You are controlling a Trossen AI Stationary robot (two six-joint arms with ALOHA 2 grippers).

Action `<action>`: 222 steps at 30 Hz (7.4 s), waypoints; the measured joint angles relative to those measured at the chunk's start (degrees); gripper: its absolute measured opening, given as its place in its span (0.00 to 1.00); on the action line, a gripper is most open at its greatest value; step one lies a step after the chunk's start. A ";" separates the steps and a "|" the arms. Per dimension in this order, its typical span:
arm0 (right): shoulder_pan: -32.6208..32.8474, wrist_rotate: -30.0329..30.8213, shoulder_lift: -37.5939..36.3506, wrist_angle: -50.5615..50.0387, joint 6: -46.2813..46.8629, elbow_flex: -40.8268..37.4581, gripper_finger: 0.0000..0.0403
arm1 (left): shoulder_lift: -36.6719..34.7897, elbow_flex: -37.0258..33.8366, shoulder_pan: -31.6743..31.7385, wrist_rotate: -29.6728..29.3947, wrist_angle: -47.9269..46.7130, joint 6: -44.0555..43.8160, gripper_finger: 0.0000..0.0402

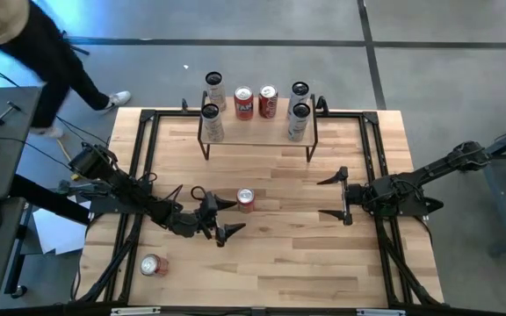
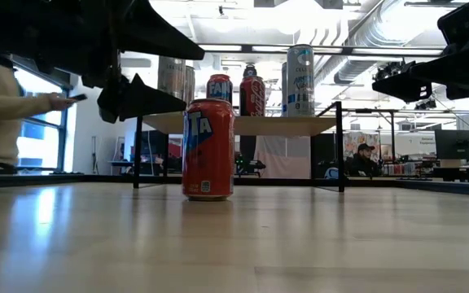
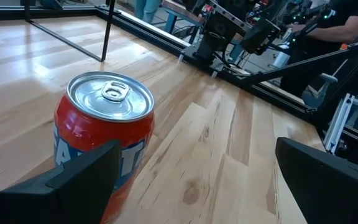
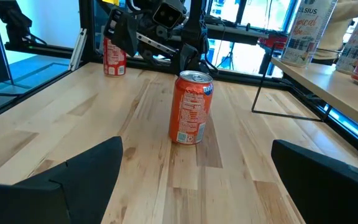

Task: Place canned beverage on shelf
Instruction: Put the red soda can on the shelf aligned with the other red soda can

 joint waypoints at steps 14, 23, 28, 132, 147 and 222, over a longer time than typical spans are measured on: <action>0.00 -0.02 0.01 0.00 0.01 0.00 0.99 | 0.00 0.00 0.55 -0.34 -0.08 -0.02 1.00; 0.01 -0.02 0.01 0.00 0.00 0.00 0.99 | 0.02 0.00 0.50 1.29 -0.51 3.65 1.00; 0.00 0.00 0.00 0.00 0.00 0.00 0.99 | 0.02 0.00 -0.18 1.50 -0.39 4.09 1.00; 0.01 -0.01 0.02 -0.83 0.01 -0.02 0.99 | 21.90 21.57 4.96 -38.85 -25.38 -11.49 0.62; 0.02 -0.02 0.00 -0.83 0.00 -0.02 0.99 | 21.90 26.28 4.61 -46.12 -25.35 -7.31 0.62; 0.01 -0.01 0.02 -0.83 0.00 0.00 0.99 | 21.86 50.36 31.26 -46.05 -25.82 18.46 0.65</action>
